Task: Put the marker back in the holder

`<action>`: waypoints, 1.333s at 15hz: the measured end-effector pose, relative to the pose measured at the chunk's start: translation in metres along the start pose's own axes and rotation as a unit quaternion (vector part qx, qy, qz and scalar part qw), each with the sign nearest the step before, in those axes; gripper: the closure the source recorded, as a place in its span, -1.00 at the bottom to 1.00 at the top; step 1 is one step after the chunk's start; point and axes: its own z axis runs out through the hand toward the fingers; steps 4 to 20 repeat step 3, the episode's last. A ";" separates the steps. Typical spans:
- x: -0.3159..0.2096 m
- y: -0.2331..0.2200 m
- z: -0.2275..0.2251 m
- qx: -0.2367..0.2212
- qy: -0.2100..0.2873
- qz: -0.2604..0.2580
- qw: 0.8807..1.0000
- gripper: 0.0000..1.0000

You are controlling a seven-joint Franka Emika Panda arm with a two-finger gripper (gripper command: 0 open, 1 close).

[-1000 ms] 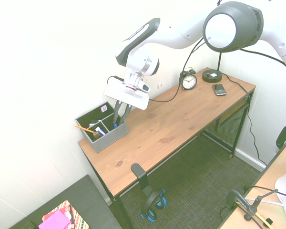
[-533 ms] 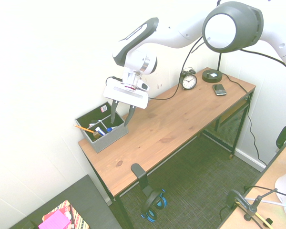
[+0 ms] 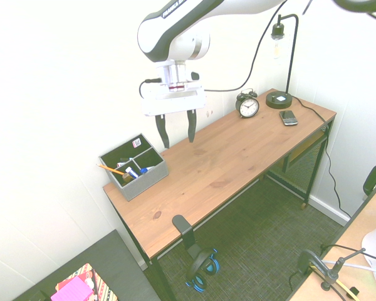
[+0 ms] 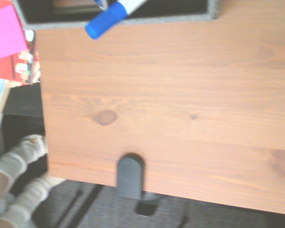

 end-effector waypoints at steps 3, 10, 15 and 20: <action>-0.016 0.055 -0.037 -0.016 0.086 -0.018 0.996 -1.00; -0.016 0.055 -0.037 -0.016 0.086 -0.018 0.996 -1.00; -0.016 0.055 -0.037 -0.016 0.086 -0.018 0.996 -1.00; -0.016 0.055 -0.037 -0.016 0.086 -0.018 0.996 -1.00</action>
